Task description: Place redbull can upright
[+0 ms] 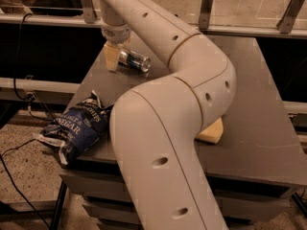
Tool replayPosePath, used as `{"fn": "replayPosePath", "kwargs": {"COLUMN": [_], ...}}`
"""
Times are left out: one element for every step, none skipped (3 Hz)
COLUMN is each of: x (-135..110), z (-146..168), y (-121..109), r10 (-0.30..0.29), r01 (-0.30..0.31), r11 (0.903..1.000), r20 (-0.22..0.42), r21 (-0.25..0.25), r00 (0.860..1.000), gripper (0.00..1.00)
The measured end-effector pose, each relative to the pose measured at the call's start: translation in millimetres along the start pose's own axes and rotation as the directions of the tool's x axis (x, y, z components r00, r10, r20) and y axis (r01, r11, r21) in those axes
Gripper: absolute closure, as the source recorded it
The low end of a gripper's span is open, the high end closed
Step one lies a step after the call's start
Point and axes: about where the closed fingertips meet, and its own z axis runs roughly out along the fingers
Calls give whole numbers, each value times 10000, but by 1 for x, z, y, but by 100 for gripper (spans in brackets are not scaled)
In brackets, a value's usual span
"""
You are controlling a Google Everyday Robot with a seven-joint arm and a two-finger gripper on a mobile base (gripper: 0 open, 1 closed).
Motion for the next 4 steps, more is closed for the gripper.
{"fn": "replayPosePath", "kwargs": {"x": [5,6,27,55], "z": [0,-2,-45,-97], "y": [1,1,-4,-5], "r10": [19,-15,-768,-1255], "r01": [-18,15,833,1577], "r11": [10000,10000,9955,9846], "r20": [-196,-135,1304,3231], "r21": [36,14,-449,-756], "r00": [9998,9999,9885,9380], "gripper": [69,97,100,100]}}
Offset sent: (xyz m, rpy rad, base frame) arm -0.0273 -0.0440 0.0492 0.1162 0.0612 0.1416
